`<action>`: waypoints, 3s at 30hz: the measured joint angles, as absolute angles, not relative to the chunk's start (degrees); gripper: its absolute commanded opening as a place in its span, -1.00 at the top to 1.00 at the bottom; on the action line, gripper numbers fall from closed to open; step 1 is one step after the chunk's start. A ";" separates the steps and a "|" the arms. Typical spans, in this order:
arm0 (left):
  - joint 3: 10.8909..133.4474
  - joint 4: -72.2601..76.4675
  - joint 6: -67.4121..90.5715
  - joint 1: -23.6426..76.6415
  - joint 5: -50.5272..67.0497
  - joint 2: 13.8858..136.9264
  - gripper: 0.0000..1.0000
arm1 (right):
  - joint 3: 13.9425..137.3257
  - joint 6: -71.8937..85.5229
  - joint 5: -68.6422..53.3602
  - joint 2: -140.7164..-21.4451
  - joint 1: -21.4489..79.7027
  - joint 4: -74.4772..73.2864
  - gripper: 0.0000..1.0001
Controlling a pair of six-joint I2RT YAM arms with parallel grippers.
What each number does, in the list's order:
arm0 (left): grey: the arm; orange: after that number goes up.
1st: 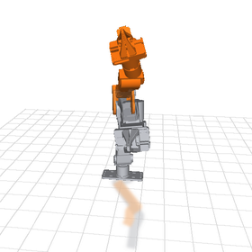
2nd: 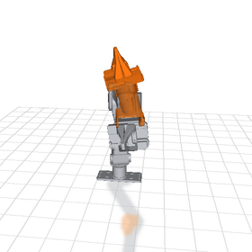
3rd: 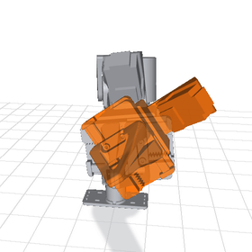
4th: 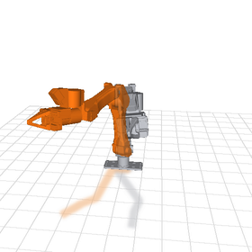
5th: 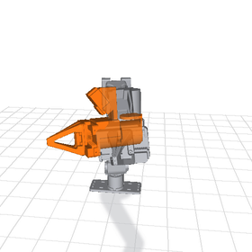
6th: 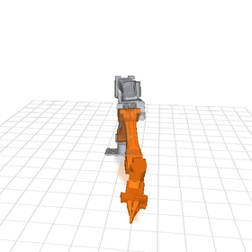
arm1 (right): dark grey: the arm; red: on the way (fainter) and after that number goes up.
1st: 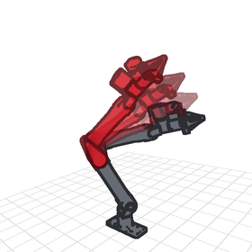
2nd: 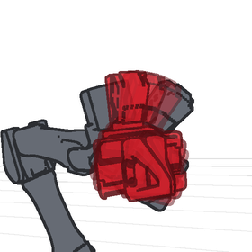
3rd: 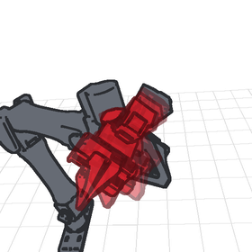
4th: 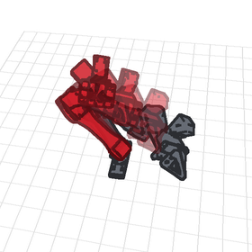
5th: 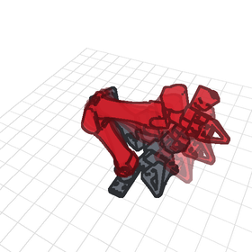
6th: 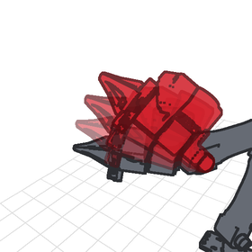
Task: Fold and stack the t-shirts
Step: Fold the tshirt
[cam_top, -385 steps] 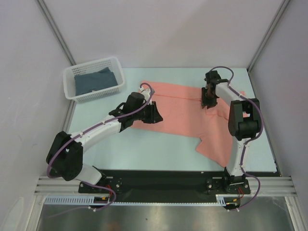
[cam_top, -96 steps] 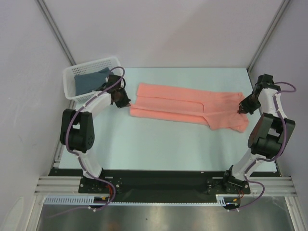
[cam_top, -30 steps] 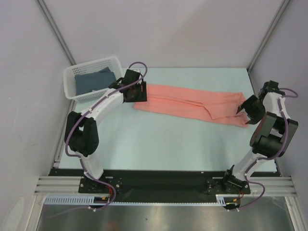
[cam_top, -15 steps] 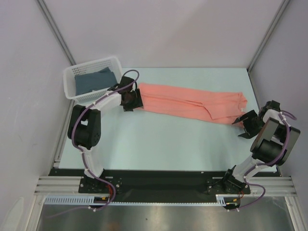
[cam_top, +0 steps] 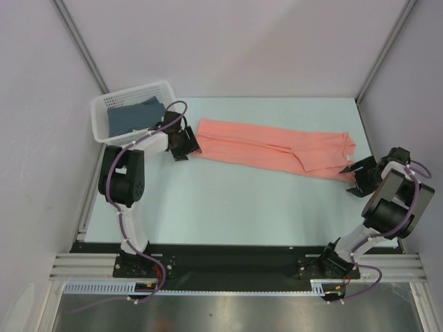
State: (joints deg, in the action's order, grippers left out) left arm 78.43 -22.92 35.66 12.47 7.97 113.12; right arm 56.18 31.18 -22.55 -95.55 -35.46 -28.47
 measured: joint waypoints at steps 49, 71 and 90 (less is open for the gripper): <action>38.79 -14.74 48.40 31.48 5.10 84.62 0.99 | 97.93 23.79 -3.40 -126.67 -20.27 -31.86 1.00; 52.05 -1.34 59.59 71.64 0.38 99.44 0.26 | 136.07 30.55 -11.35 -154.32 -10.09 -19.20 0.54; 53.23 -18.98 38.59 39.94 9.52 71.00 -0.66 | 134.93 28.40 -15.18 -150.89 -15.68 -24.01 -0.22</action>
